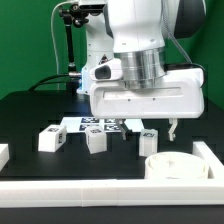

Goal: Assemble stool

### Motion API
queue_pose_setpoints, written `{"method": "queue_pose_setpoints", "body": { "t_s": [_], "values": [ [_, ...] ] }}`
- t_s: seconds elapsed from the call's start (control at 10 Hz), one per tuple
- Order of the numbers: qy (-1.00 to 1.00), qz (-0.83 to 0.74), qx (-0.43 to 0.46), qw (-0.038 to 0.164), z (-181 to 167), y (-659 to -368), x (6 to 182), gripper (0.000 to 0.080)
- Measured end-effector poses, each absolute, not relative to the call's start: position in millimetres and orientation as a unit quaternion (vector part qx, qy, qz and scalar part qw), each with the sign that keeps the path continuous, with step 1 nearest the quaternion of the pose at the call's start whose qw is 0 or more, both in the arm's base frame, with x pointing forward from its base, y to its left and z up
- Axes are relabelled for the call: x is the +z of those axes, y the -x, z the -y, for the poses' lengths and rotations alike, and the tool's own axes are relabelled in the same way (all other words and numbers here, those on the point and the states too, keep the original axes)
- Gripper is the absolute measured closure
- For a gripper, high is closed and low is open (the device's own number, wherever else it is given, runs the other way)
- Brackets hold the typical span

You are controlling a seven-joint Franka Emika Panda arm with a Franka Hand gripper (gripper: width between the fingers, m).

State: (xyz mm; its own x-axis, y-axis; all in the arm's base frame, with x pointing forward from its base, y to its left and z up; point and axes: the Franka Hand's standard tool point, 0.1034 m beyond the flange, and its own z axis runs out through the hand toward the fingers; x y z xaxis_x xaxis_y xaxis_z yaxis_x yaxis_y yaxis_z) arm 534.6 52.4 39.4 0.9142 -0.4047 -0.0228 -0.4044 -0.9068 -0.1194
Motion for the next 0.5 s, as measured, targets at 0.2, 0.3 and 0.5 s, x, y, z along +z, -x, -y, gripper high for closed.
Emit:
{"method": "queue_pose_setpoints", "body": {
  "t_s": [0.2,0.3,0.5],
  "values": [
    [0.977,-0.205,0.006,0.062,-52.1,-533.0,38.2,0.0150],
    [0.978,-0.200,0.023,0.062,-51.6,-529.8,36.6,0.0150],
    [0.971,-0.199,0.112,0.069,-43.1,-524.3,28.9,0.0150]
  ]
}}
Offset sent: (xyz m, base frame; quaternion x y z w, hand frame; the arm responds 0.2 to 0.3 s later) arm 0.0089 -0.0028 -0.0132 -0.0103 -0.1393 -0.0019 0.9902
